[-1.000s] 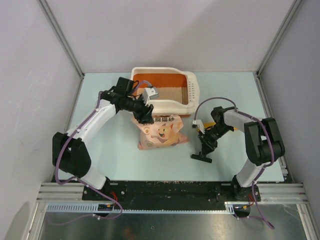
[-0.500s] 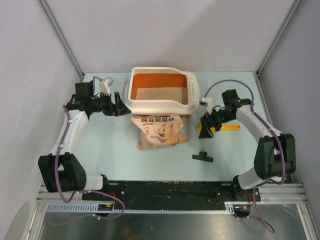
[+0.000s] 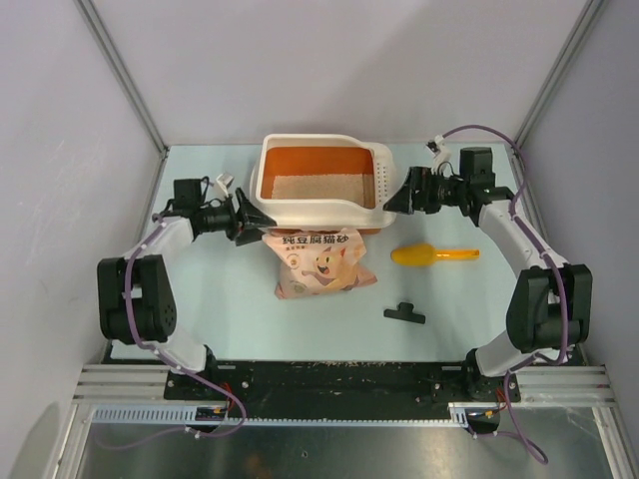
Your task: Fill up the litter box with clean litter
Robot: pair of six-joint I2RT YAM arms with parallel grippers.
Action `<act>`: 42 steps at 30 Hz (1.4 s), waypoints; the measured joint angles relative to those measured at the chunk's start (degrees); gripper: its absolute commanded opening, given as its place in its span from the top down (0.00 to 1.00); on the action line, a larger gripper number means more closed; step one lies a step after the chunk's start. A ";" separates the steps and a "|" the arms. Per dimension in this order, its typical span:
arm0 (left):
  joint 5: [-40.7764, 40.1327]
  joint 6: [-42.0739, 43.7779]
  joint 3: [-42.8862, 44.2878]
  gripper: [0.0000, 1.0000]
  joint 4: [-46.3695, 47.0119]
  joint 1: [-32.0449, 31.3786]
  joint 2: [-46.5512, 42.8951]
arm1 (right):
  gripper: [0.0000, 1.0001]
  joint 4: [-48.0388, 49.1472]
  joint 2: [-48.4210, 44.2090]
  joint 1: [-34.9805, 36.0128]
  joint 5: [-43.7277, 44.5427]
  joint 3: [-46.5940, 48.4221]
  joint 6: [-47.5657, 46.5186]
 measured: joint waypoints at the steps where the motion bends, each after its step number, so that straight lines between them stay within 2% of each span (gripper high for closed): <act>1: 0.35 -1.22 0.13 0.35 1.20 -0.55 0.83 | 0.00 0.87 0.31 0.07 -1.09 0.00 0.61; 4: 1.31 -3.34 0.90 0.46 3.17 -2.95 2.49 | 0.00 3.26 0.61 0.48 -3.17 0.00 1.49; 5: 1.51 -3.72 1.33 0.56 3.93 -4.28 2.86 | 0.00 4.20 0.61 0.74 -3.52 0.00 1.44; 8: 1.86 -4.28 2.27 0.72 5.27 -7.13 3.30 | 0.00 5.88 0.61 2.12 -2.84 0.00 1.03; 10: 2.64 -4.28 2.91 0.77 5.51 -7.91 3.30 | 0.00 6.64 0.59 3.45 -2.03 0.02 0.02; 14: 4.04 -3.89 3.45 0.95 6.19 -8.11 3.26 | 0.00 7.76 0.59 6.91 0.87 0.02 -3.48; 16: 4.52 -3.30 3.45 1.00 6.23 -8.09 3.08 | 0.00 8.33 0.59 8.66 2.16 0.02 -5.14; 23: 4.79 2.99 1.14 1.00 6.51 -8.11 -1.03 | 0.00 9.88 0.96 14.16 2.38 0.61 -10.78; 32: 5.97 11.41 -2.21 1.00 6.47 -8.11 -9.62 | 0.00 11.43 6.14 20.94 2.05 4.87 -18.18; 35: 6.49 12.50 -2.89 1.00 6.38 -8.11 -10.58 | 0.04 12.24 8.26 22.01 1.99 6.49 -19.78; 36: 6.60 12.83 -2.97 1.00 6.40 -8.11 -10.69 | 0.14 12.72 8.76 22.14 1.99 6.73 -19.98; 38: 6.93 13.18 -3.13 1.00 6.40 -8.11 -10.88 | 0.26 13.42 9.90 22.27 1.60 7.37 -20.02; 39: 6.99 13.38 -3.13 1.00 6.36 -8.11 -10.97 | 0.39 13.79 10.45 22.32 1.18 7.78 -19.93; 40: 7.08 13.55 -3.13 0.98 6.38 -8.11 -11.08 | 0.46 14.05 10.80 22.32 0.70 8.13 -19.89; 41: 7.10 13.94 -3.13 0.94 6.38 -8.11 -11.17 | 0.59 14.12 11.26 22.34 -0.04 8.61 -20.09; 42: 7.08 14.43 -3.13 0.90 6.34 -8.11 -11.28 | 0.94 14.08 11.56 22.36 -0.92 9.14 -20.24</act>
